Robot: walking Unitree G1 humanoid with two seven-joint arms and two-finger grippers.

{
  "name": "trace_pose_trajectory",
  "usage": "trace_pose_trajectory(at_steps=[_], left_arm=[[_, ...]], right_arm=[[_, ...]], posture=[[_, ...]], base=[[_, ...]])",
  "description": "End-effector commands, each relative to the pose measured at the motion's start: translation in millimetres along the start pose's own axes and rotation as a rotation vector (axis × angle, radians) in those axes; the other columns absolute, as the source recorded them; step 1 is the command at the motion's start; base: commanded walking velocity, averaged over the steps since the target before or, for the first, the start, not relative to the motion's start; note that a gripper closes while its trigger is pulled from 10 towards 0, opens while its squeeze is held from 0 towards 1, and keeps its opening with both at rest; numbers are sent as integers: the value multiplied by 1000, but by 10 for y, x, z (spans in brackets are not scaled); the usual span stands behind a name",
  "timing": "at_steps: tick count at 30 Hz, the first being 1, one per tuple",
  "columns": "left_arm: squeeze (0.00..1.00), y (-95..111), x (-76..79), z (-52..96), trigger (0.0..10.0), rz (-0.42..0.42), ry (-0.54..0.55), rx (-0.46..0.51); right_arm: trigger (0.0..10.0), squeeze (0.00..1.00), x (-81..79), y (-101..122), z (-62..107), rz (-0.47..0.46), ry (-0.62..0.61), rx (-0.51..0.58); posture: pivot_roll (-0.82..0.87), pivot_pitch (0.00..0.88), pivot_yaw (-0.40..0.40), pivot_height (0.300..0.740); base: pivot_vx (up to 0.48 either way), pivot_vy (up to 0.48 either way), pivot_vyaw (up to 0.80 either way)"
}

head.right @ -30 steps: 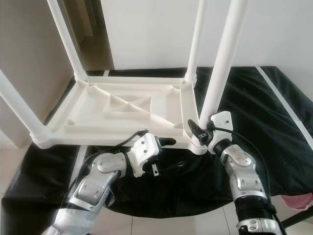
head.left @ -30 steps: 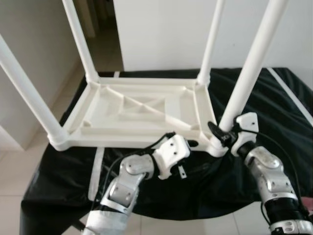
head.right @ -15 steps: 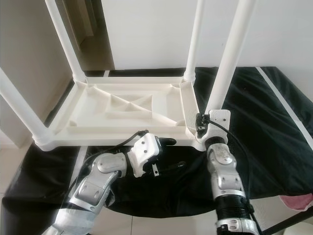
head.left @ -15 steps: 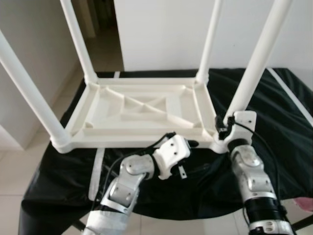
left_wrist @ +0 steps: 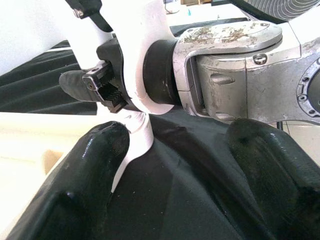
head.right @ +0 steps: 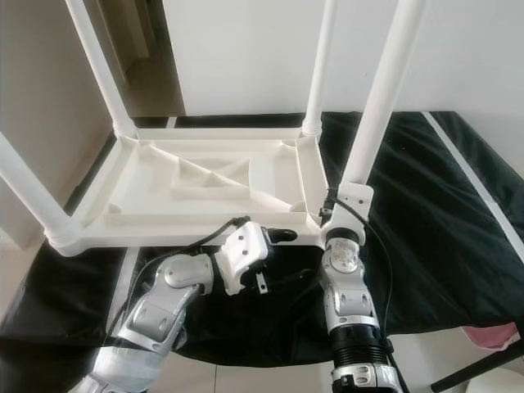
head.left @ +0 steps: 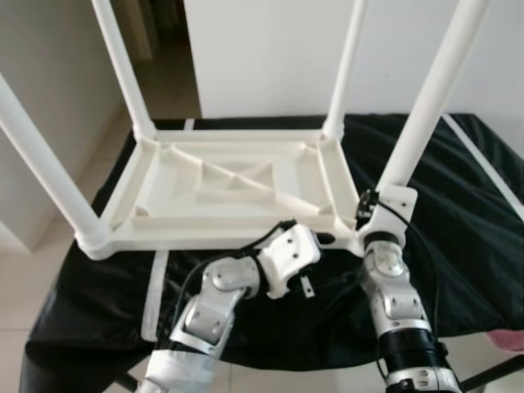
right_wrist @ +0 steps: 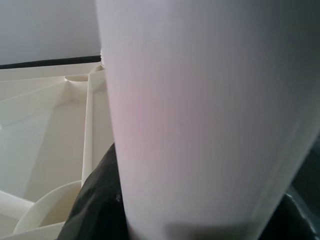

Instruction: Building children table

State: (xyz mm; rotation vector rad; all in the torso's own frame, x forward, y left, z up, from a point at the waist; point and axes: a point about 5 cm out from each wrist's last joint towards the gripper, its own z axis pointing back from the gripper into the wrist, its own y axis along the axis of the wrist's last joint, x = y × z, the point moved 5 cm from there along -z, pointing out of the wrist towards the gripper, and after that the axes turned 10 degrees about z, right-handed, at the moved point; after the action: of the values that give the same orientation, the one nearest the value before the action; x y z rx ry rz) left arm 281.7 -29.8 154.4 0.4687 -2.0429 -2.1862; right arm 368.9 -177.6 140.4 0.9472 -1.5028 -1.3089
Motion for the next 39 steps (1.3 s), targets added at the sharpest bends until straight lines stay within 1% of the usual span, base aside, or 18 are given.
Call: trace_pose_trajectory(at_steps=[1,8,9,10,13,15,16,18,19,20,21,24,26,27,31,35,37,39], left_arm=[[0,-7,-109,-6,10000,0,113,12],[0,-9,-100,-8,10000,2,113,13],[0,-9,-93,-10,10000,2,111,13],[0,-9,-87,-12,10000,3,109,14],[0,-9,-83,-15,10000,3,107,15],[0,-6,-81,-25,10000,2,102,17],[0,-6,-81,-25,10000,2,102,17],[0,-3,-77,-31,10000,2,97,18],[0,-3,-77,-31,10000,2,97,18],[0,-3,-74,-34,10000,2,94,18],[0,-3,-74,-34,10000,2,94,18],[0,-1,-69,-39,10000,2,86,17],[0,0,-71,-40,10000,1,86,17],[0,0,-73,-40,10000,1,85,15],[0,0,-74,-37,10000,1,84,16],[0,-1,-78,-23,10000,1,85,14],[0,-1,-78,-23,10000,1,85,14],[0,1,-91,-25,10000,0,87,13]], right_arm=[[10000,0,-22,-230,34,2,16,-92],[10000,0,23,-221,35,8,19,-78],[10000,824,53,-212,36,11,13,-72],[10000,1000,73,-194,35,15,20,-58],[10000,1000,101,-171,33,20,27,-41],[10000,1000,83,-174,21,24,121,-26],[10000,1000,83,-174,21,24,121,-26],[10000,1000,80,-172,9,36,220,-8],[10000,1000,80,-172,9,36,220,-8],[10000,0,86,-150,3,51,278,14],[10000,0,86,-150,3,51,278,14],[10000,0,109,-63,3,139,446,91],[10000,0,111,-49,5,154,473,102],[10000,0,108,-6,19,173,559,125],[10000,0,110,17,21,187,594,139],[10000,0,64,34,8,250,760,145],[10000,0,64,34,8,250,760,145],[10000,0,57,5,-23,274,804,125]], posture=[[-31,0,-1,740],[-34,0,-2,740],[-34,0,-2,740],[-34,0,-2,740],[-46,0,3,740],[-51,0,7,740],[-51,0,7,740],[-54,0,9,740],[-54,0,9,740],[-57,0,11,740],[-57,0,11,740],[-60,0,16,740],[-61,0,18,740],[-60,0,18,740],[-58,0,18,740],[-54,0,19,740],[-54,0,19,740],[-53,0,18,740]], base=[[0,0,0],[0,0,0],[0,0,0],[0,0,0],[0,0,0],[0,0,0],[0,0,0],[0,0,0],[0,0,0],[0,0,0],[0,0,0],[0,0,0],[0,0,0],[0,0,0],[0,0,0],[0,0,0],[0,0,0],[0,0,0]])
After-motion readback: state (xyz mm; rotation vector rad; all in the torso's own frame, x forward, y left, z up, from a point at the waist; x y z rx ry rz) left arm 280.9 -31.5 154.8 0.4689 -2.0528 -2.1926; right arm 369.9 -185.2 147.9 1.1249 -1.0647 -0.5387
